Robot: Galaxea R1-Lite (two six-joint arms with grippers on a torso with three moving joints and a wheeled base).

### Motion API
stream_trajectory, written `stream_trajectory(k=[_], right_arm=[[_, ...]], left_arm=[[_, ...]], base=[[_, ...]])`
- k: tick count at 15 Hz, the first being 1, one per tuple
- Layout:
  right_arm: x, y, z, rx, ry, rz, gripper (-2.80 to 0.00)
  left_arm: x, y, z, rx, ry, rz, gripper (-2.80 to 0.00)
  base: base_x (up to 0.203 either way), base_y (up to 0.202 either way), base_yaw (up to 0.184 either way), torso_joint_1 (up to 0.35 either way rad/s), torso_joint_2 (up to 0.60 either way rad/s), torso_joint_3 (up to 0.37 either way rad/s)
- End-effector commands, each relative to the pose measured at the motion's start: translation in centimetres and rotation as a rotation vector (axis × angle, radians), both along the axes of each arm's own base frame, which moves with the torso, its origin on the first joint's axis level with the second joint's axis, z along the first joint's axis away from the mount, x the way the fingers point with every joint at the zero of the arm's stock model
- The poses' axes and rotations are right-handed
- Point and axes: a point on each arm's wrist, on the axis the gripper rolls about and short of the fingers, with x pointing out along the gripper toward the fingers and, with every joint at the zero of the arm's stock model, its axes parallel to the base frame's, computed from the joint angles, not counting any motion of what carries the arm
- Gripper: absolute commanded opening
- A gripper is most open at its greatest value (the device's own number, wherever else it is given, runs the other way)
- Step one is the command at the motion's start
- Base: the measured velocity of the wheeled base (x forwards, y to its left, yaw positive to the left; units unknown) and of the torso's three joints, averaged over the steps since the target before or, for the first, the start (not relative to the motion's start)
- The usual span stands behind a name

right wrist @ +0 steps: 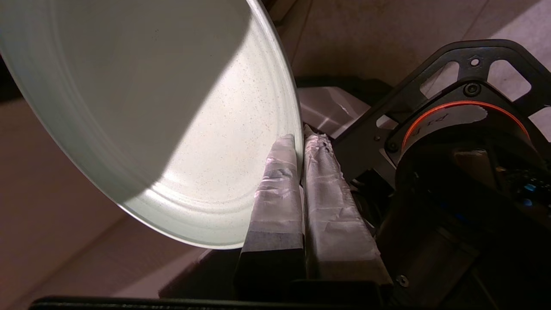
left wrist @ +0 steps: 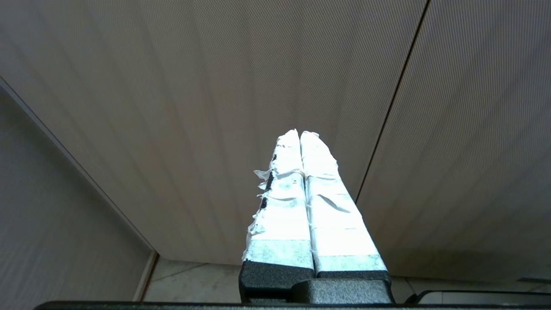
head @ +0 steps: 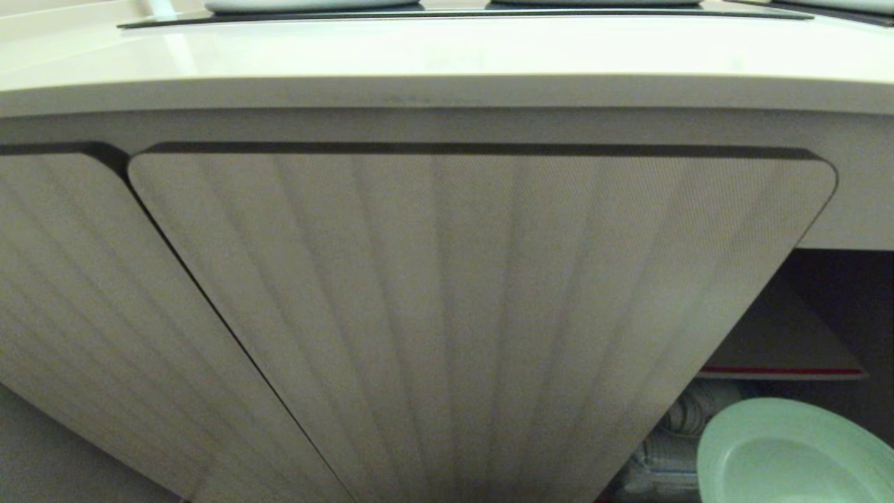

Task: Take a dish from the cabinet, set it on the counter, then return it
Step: Put it back into the cabinet

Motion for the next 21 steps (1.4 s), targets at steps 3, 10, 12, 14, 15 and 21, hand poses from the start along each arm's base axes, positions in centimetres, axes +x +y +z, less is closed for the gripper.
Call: stream_trajectory(k=[3, 10, 12, 14, 15, 21], right_arm=[[1.2, 0.4, 0.1, -0.006, 0.024, -0.093, -2.80], [2.5, 0.2, 0.1, -0.021, 0.048, -0.258, -2.80], [2.5, 0.1, 0.0, -0.025, 0.050, -0.271, -2.80], [2.4, 0.0, -0.1, -0.029, 0.047, -0.280, -2.80], [2.4, 0.0, -0.4, -0.033, 0.042, -0.279, -2.80], [3.1, -0.1, -2.5, -0.071, -0.040, -0.297, -2.80]], left_arm=[[0.0, 0.0, 0.0, 0.000, 0.000, 0.000, -2.80], [0.0, 0.0, 0.0, 0.000, 0.000, 0.000, -2.80], [0.0, 0.0, 0.0, 0.000, 0.000, 0.000, -2.80], [0.0, 0.0, 0.0, 0.000, 0.000, 0.000, -2.80], [0.0, 0.0, 0.0, 0.000, 0.000, 0.000, -2.80], [0.0, 0.0, 0.0, 0.000, 0.000, 0.000, -2.80]], base=[[0.000, 0.000, 0.000, 0.000, 0.00, 0.000], [0.000, 0.000, 0.000, 0.000, 0.00, 0.000], [0.000, 0.000, 0.000, 0.000, 0.00, 0.000], [0.000, 0.000, 0.000, 0.000, 0.00, 0.000], [0.000, 0.000, 0.000, 0.000, 0.00, 0.000], [0.000, 0.000, 0.000, 0.000, 0.00, 0.000]])
